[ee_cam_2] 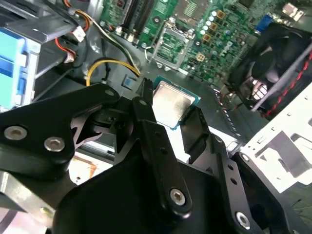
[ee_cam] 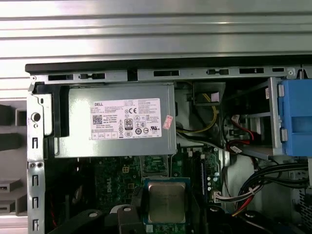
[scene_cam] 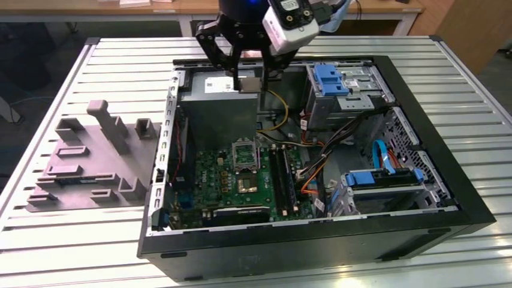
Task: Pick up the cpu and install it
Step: 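Pick up the cpu and move it towards the insertion slot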
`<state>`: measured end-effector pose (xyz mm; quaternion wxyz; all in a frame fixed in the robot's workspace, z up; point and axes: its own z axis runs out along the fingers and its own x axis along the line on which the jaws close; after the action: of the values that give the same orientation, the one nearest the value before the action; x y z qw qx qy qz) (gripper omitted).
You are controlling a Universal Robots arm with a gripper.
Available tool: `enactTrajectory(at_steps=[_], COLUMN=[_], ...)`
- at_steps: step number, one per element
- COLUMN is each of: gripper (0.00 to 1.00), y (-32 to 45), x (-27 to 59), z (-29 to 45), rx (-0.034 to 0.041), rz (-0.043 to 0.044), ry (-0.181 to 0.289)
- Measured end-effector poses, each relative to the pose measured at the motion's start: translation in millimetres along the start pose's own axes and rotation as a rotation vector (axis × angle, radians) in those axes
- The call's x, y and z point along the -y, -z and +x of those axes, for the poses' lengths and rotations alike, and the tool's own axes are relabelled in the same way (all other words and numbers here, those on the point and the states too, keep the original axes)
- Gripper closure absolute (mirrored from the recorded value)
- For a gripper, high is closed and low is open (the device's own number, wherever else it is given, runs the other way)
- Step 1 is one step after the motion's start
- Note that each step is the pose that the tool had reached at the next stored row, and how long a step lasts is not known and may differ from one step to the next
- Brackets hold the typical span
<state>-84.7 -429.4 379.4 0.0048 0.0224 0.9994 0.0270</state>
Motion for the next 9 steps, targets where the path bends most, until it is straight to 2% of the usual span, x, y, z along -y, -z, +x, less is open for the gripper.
enactTrajectory(at_steps=[9], gripper=[0.53], y=[0.0], x=[0.0], z=[-0.8], rx=[0.0001], rz=[0.0], ry=[0.0])
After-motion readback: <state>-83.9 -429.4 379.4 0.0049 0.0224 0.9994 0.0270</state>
